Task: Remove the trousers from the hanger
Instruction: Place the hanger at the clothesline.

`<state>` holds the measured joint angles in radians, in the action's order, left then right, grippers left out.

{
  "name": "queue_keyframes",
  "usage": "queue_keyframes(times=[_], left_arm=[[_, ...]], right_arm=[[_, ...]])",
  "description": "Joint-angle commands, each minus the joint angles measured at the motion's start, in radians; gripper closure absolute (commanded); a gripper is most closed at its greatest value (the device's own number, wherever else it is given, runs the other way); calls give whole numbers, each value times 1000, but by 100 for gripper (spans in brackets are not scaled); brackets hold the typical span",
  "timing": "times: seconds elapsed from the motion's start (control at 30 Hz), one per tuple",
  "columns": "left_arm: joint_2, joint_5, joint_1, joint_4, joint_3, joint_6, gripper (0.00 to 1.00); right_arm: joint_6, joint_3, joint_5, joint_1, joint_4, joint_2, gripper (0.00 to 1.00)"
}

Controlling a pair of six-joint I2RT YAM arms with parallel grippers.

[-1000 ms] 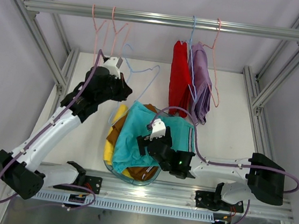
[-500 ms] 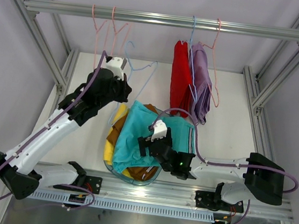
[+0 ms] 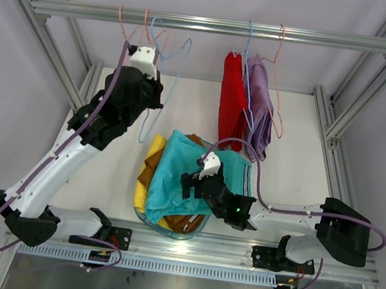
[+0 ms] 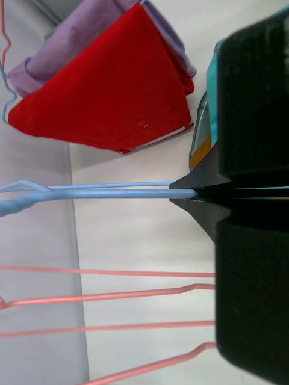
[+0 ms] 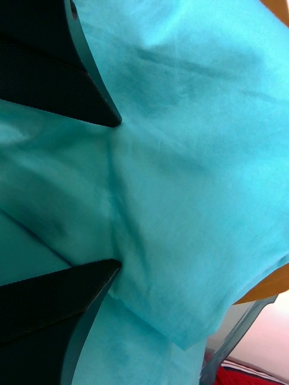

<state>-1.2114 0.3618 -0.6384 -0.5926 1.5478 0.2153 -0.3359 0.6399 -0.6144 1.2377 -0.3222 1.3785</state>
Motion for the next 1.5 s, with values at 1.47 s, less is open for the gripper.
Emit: queue_keyframes(times=[1.47], left_arm=[[-321, 34, 105, 42, 111, -48, 99]], right_arm=[[-8, -23, 257, -147, -175, 215, 3]])
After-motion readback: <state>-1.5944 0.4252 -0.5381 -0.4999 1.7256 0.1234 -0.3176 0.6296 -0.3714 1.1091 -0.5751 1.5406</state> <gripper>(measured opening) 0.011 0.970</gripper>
